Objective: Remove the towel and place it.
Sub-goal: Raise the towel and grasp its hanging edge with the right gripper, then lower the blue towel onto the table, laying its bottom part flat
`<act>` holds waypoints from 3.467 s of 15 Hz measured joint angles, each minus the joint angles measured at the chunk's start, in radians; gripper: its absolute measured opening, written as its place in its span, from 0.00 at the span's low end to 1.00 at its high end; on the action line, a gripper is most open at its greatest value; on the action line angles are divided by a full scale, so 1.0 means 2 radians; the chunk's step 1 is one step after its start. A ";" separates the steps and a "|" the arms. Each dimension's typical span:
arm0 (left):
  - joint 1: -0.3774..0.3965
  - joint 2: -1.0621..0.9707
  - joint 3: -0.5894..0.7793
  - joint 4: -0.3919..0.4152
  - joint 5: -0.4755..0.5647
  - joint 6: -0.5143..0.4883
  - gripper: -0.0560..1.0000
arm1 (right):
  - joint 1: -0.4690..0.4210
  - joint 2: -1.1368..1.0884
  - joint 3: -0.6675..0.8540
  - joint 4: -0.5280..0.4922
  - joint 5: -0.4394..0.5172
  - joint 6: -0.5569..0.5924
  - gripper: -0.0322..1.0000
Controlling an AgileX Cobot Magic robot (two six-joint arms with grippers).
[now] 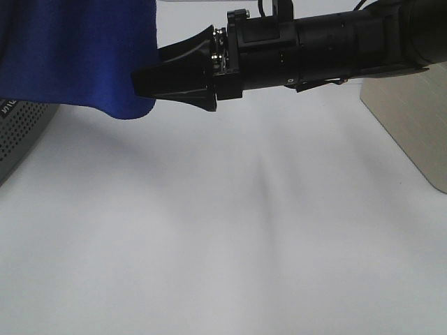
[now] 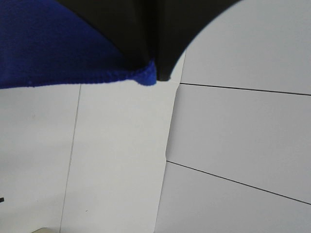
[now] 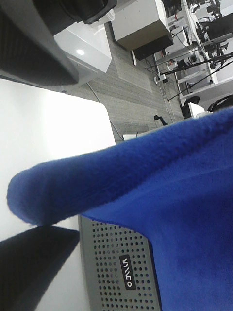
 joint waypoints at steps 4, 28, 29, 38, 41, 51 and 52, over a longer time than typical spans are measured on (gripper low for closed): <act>0.000 0.000 0.000 -0.004 0.002 0.000 0.05 | 0.045 0.003 -0.001 0.000 -0.039 -0.044 0.78; 0.000 0.000 0.000 -0.007 0.006 0.000 0.05 | 0.057 -0.025 -0.007 -0.006 -0.166 0.126 0.05; 0.000 0.000 0.000 -0.008 0.006 0.000 0.05 | 0.057 -0.044 -0.007 -0.029 -0.185 0.159 0.05; 0.000 0.000 0.000 -0.021 -0.032 -0.038 0.05 | 0.037 -0.190 -0.009 -0.375 -0.265 0.482 0.05; 0.000 0.001 0.000 -0.021 -0.032 -0.104 0.05 | -0.021 -0.193 -0.058 -0.492 -0.142 0.629 0.05; 0.000 0.062 0.000 -0.029 -0.122 -0.197 0.05 | -0.035 -0.193 -0.261 -0.827 0.091 0.871 0.05; 0.000 0.062 0.000 -0.030 -0.123 -0.229 0.05 | -0.036 -0.194 -0.261 -0.837 0.091 0.887 0.05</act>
